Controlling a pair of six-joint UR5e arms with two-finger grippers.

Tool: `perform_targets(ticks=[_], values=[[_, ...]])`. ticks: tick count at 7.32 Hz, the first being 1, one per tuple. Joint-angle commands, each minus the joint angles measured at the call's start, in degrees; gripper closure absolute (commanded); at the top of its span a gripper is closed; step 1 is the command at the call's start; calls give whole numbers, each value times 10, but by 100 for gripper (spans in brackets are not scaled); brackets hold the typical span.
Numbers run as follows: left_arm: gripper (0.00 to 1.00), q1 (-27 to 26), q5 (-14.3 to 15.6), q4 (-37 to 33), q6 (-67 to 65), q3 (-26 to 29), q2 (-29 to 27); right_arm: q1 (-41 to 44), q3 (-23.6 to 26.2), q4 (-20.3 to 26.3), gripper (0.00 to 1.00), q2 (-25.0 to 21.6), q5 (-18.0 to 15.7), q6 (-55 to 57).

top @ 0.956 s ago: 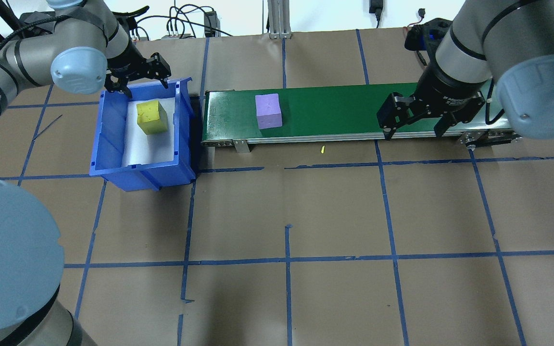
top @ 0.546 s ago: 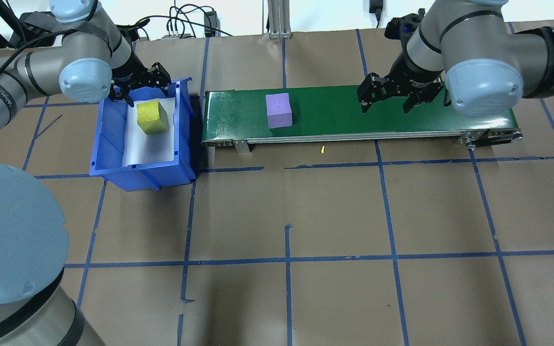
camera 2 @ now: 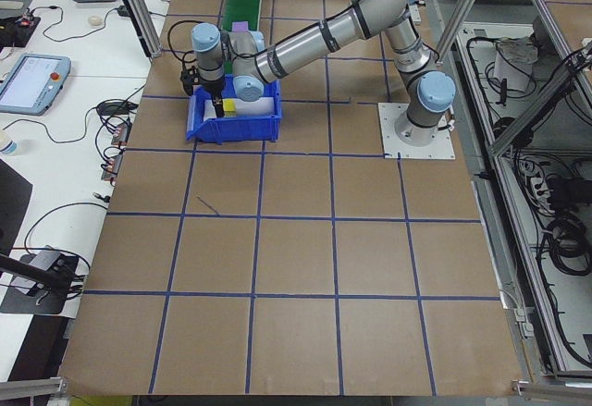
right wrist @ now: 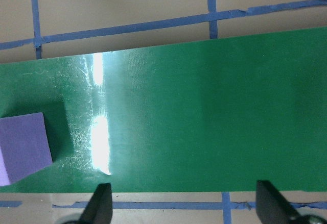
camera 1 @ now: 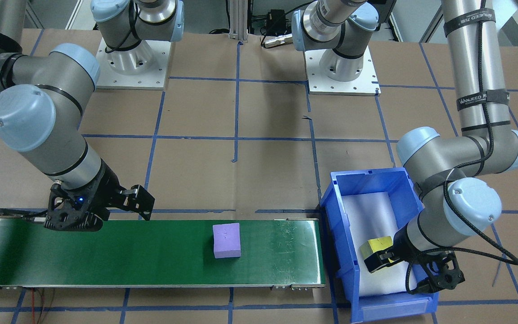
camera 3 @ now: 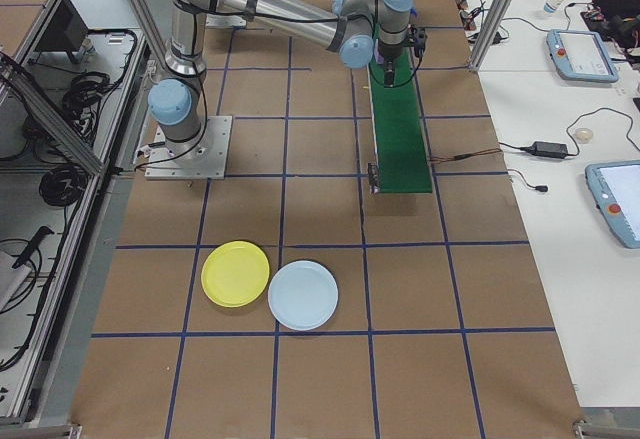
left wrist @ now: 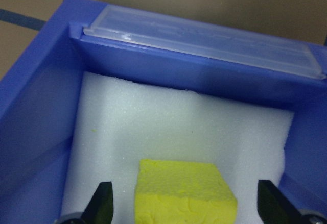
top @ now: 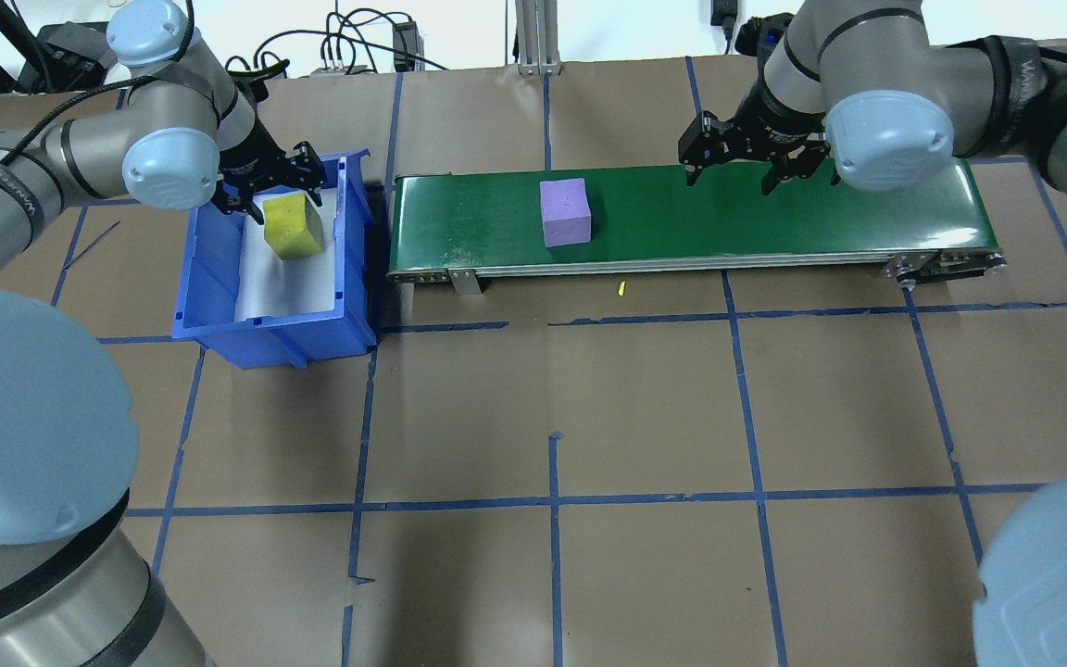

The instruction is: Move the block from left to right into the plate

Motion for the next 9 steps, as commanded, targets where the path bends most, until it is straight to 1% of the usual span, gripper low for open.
perform_targets(ticks=[1,2,3,4,5,6,7,8,9], values=[[52,0,1,0,25,-19,3,0,-19,0,0,20,2,3],[66,1,2,-1,42,-20,7,0,-39,0,0,37,3,4],[71,4,2,-7,50,-10,17,0,-53,0,0,50,19,5],[71,4,1,-20,45,-8,40,0,-47,0,0,56,59,1],[71,4,-1,-64,44,10,63,0,-44,0,0,59,59,1],[72,4,-5,-109,41,38,73,0,-43,1,0,60,61,2],[74,3,-32,-131,11,51,79,0,-43,1,0,60,64,2],[75,-2,-42,-131,6,52,87,0,-41,1,0,66,65,1],[75,-19,-44,-130,4,52,95,0,-37,0,0,67,65,2]])
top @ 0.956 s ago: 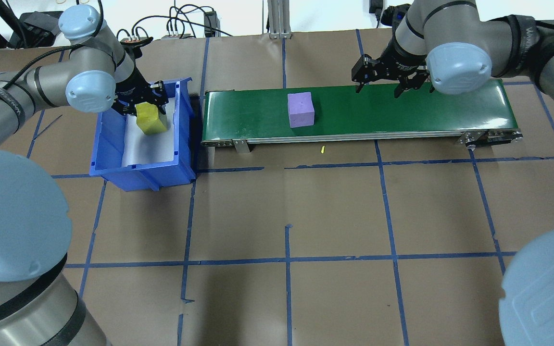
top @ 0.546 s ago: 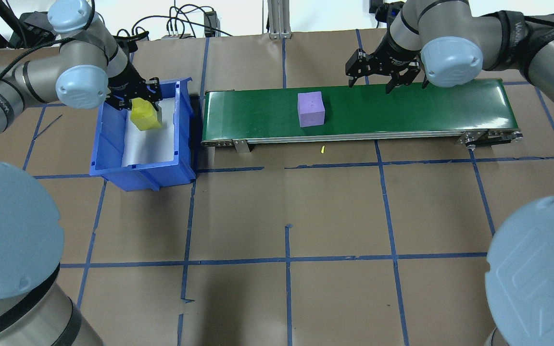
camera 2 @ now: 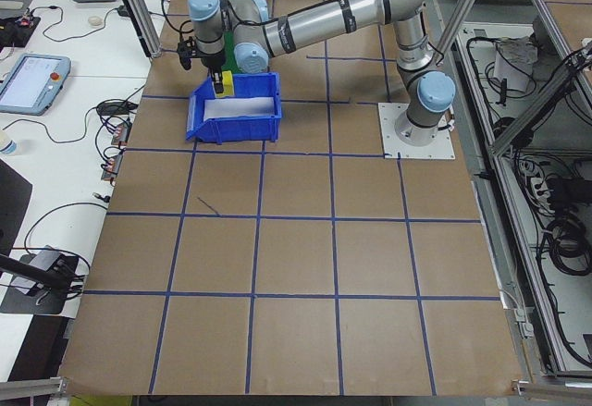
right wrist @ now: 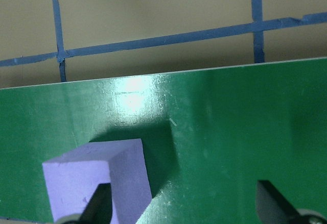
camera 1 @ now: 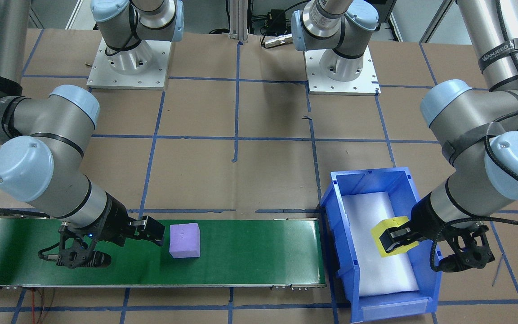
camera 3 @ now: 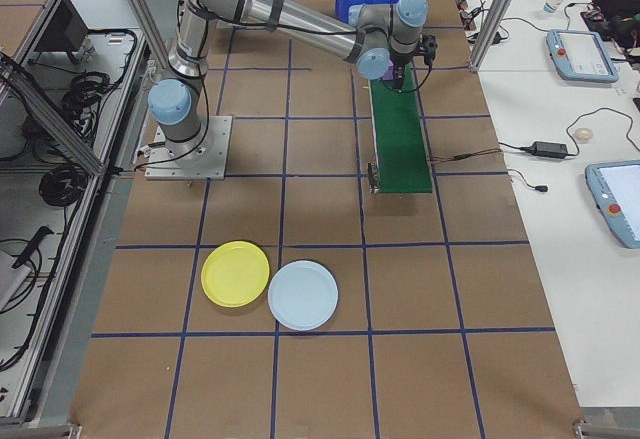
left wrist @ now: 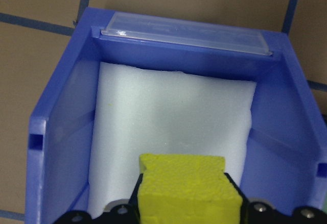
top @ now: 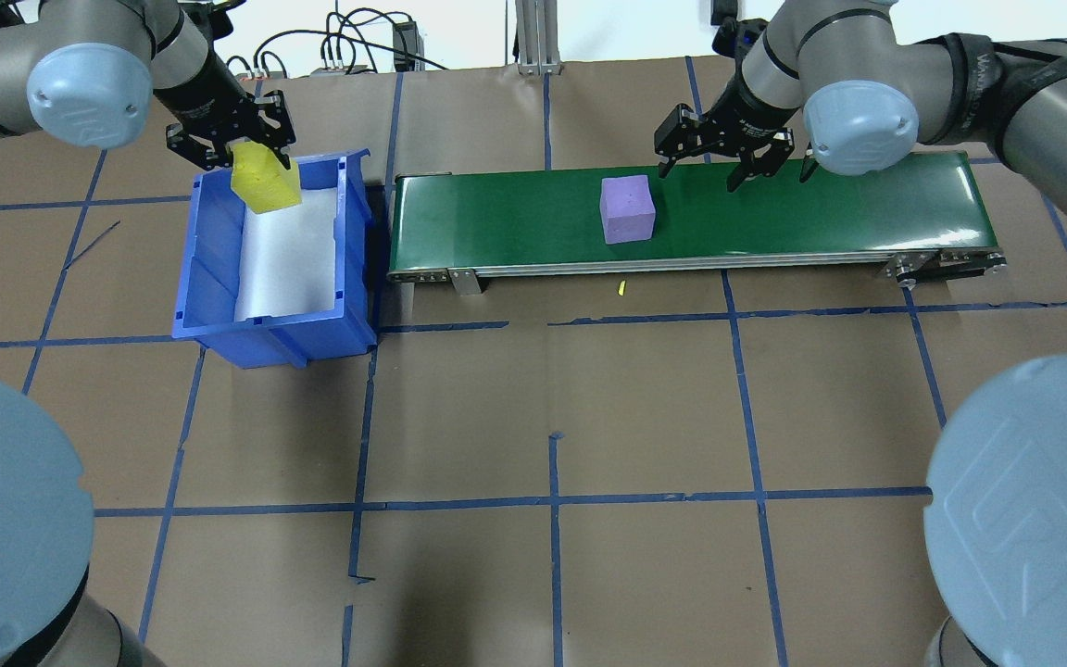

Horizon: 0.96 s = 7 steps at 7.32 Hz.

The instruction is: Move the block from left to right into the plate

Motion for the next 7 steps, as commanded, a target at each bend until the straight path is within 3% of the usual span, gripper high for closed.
perform_targets(ticks=[1,3,7], values=[[75,-44,-4,2,-16,3,13,0,16,-1,0,3,2,0],[76,-102,-3,39,-11,-1,-9,0,16,-1,0,4,2,0],[75,-140,-4,114,8,-5,-76,1,11,-14,0,18,3,0]])
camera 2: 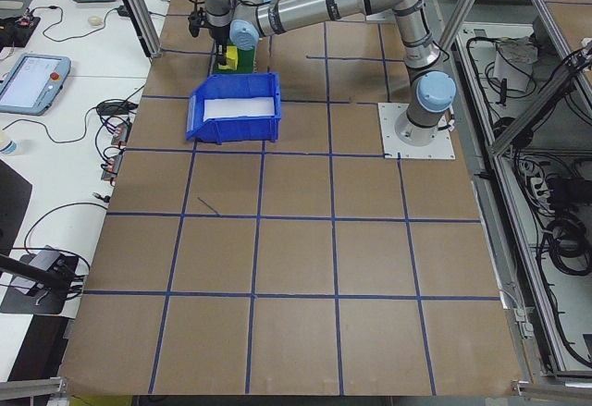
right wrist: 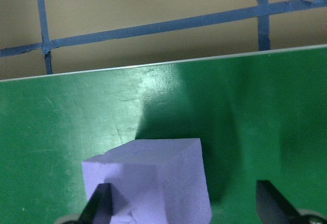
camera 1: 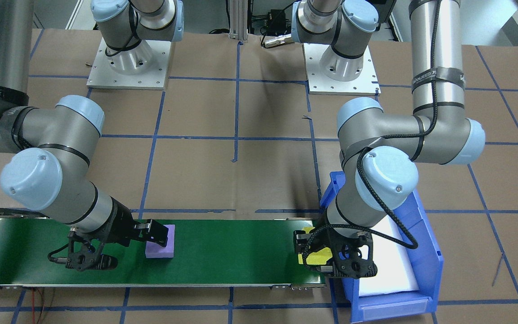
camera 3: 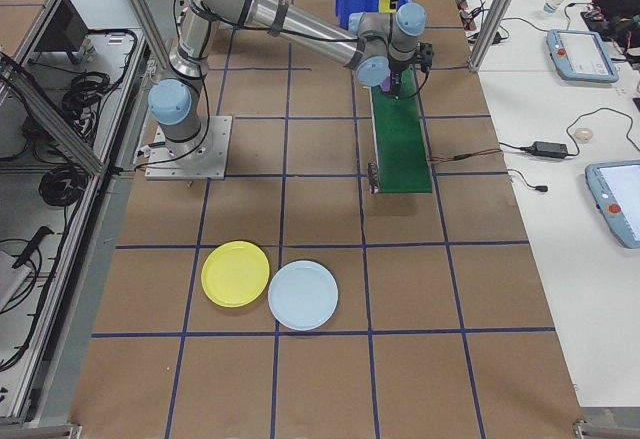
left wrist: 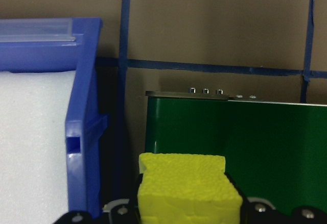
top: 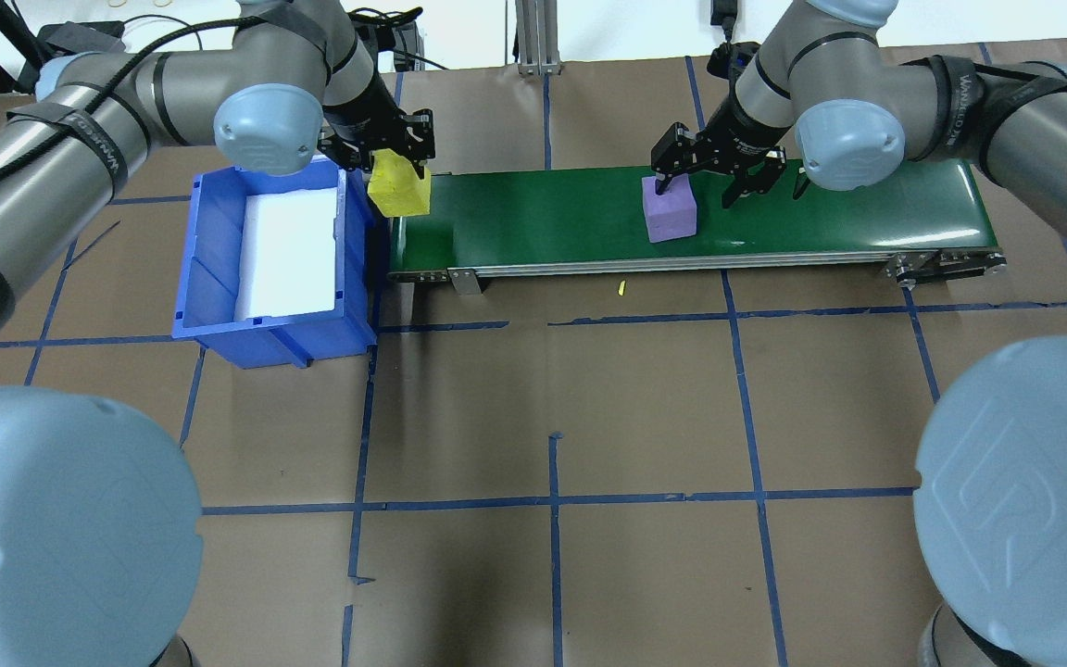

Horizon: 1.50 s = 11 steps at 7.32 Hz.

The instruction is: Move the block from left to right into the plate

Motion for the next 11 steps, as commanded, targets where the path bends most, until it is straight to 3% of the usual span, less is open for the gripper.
perform_targets(ticks=[1,2,3,4,6,7,8,9,10,11], values=[[74,-14,-1,25,6,-5,-19,0,-2,-2,0,2,0,0],[53,-15,-4,25,-1,-8,-19,0,-12,-2,0,0,-1,-2],[16,-15,-3,27,-3,-22,-18,-1,-25,2,0,-8,-4,-3],[7,-15,-3,30,5,-34,-8,-1,-29,4,0,-15,-4,-1],[1,-15,2,-8,4,-37,46,-2,-18,4,0,-16,-5,-5],[1,-16,3,-69,4,-37,92,-4,-15,4,0,-16,-17,-11],[1,-15,16,-117,5,-40,137,-12,-23,5,0,-16,-60,-30],[1,-13,55,-156,6,-45,170,-38,-26,5,0,-21,-69,-71],[0,-6,64,-171,7,-52,200,-68,-33,4,0,-24,-86,-110],[0,16,64,-230,29,-56,247,-89,-38,4,0,-24,-102,-133]])
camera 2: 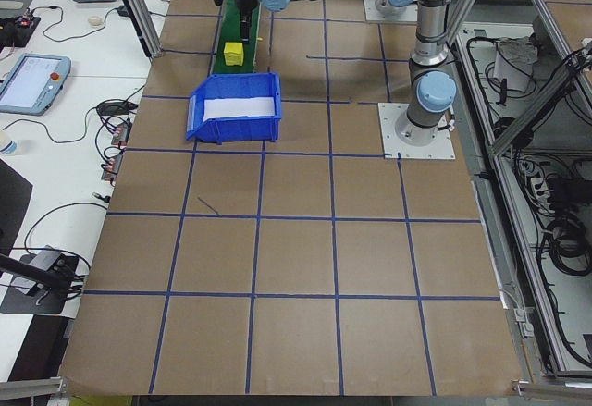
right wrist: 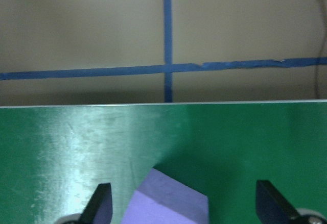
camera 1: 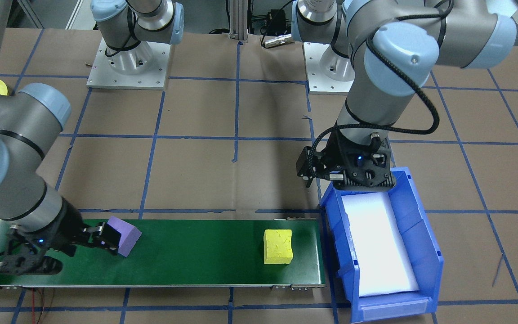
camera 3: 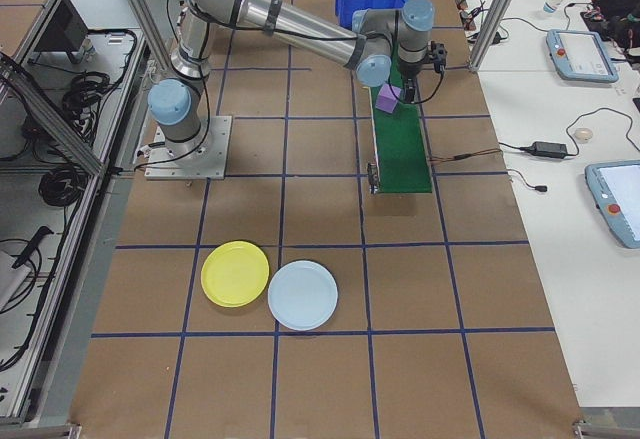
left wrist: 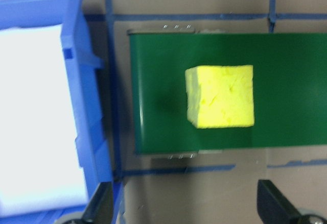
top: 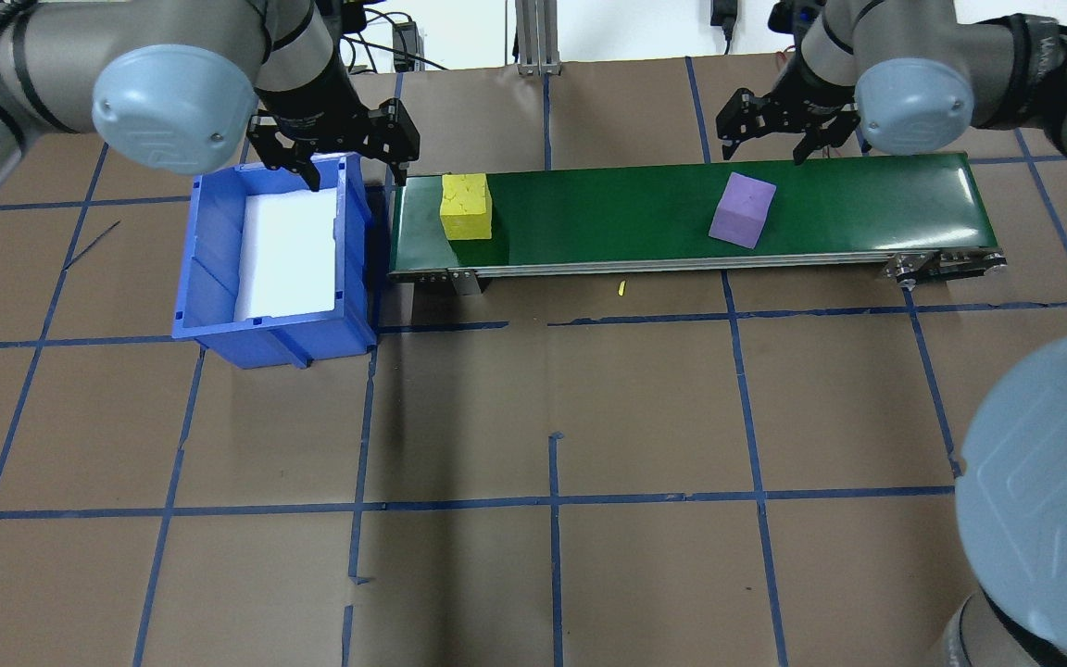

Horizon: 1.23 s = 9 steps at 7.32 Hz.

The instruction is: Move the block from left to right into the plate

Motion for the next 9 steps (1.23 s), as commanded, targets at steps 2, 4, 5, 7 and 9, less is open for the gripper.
perform_targets(ticks=[2,4,5,7,9], values=[[0,32,18,-114,24,-22,122,-43,15,1,2,-3,-17,-27],[0,23,42,-96,18,-41,126,-59,17,43,5,-4,-14,-20],[0,27,43,-95,17,-47,137,-62,17,68,7,-12,-12,-10],[0,37,36,-95,15,-62,144,-64,18,111,10,-24,-12,26],[0,41,34,-98,15,-63,145,-65,17,111,7,-24,-10,37]])
